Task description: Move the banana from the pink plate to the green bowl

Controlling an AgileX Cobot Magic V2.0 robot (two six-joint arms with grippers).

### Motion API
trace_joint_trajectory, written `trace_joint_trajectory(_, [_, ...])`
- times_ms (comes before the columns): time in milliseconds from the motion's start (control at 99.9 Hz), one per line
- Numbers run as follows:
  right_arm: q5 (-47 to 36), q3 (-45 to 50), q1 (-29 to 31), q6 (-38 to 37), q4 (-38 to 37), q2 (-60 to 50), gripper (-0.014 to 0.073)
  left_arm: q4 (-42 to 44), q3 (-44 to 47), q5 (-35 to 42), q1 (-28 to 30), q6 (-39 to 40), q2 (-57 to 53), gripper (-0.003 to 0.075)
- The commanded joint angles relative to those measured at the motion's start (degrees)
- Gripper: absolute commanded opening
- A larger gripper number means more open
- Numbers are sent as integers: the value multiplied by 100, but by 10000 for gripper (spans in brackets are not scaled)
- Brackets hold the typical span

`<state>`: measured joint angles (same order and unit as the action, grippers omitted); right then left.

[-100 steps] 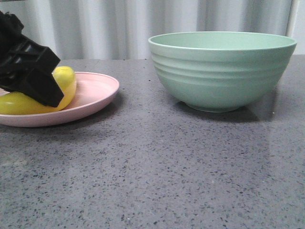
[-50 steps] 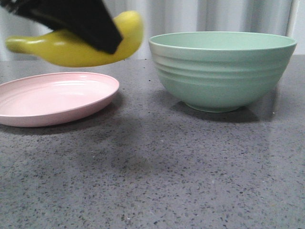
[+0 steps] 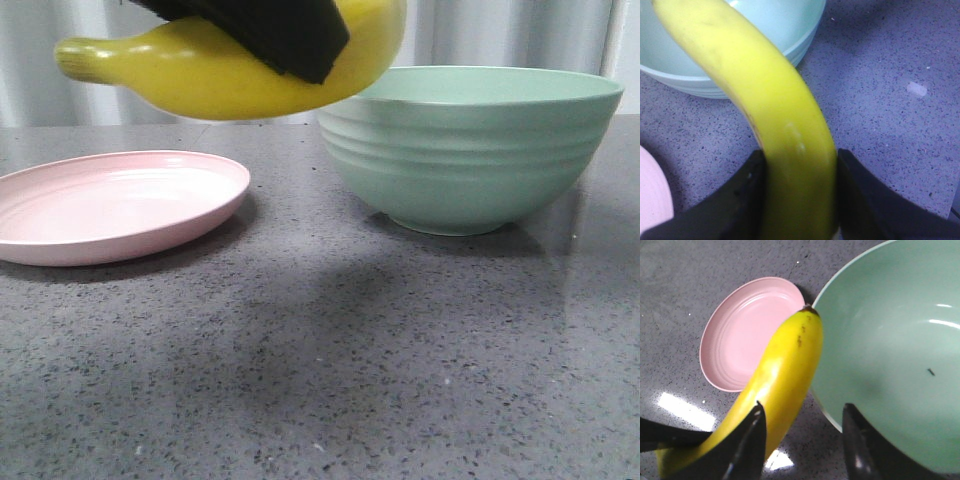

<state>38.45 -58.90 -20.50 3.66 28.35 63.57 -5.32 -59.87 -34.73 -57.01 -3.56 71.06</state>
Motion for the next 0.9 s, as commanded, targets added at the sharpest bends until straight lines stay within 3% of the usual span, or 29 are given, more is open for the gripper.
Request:
trace_joint_trajectory(0, [-507,-297,-179,53,166,254,283,-27,-222,428,-34,-6,-166,-19])
trace_joint_trajectory(400, [-752,-716,-454,53,304,1092,283,-27,-222,428,-34,-6,-166,-19])
trace_joint_trajectory(811, [-833,-716,-454,53,304,1133,283,-27,-222,438,-34,-6,-166,-18])
trace_joint_trajectory(891, [-846,-716,-454,53,304,1133,244,-27,-222,446,-34,-6,-166,-18])
